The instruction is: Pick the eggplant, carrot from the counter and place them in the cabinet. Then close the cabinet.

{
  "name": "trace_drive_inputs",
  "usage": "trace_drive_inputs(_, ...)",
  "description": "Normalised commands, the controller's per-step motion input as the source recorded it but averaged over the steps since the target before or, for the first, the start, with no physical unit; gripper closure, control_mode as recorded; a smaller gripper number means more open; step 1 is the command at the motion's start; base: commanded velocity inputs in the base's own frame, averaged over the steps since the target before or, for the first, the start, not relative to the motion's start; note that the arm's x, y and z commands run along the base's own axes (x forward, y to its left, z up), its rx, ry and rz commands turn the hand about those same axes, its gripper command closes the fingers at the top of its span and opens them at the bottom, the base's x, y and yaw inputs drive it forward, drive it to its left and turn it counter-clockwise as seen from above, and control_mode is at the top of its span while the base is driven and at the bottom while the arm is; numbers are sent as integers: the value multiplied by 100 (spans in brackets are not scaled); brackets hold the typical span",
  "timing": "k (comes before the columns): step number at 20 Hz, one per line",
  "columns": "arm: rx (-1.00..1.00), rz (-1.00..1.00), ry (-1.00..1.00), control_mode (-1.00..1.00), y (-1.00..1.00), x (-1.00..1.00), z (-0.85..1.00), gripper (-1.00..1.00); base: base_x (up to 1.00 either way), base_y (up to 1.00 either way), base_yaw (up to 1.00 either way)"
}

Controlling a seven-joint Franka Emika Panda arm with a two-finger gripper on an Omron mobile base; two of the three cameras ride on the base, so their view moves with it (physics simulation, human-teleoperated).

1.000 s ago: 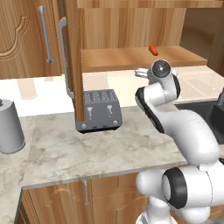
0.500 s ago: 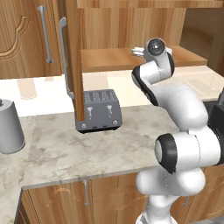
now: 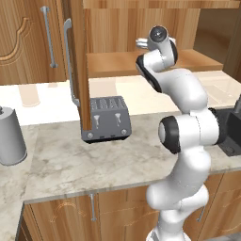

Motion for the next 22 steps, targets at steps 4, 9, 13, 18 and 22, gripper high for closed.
trace_drive_inputs(4,0,0,14,-100,34,100,-16,100,0,0,0)
trace_drive_inputs(9,-3,0,-6,-100,32,75,-16,-100,0,0,0)
trace_drive_inputs(13,-1,-2,-2,-100,0,1,23,-100,0,0,0)
trace_drive_inputs(18,-1,-6,0,-100,-3,-29,-16,-100,0,0,0)
trace_drive_inputs(22,0,-3,0,-100,-13,-100,-95,-100,0,0,0)
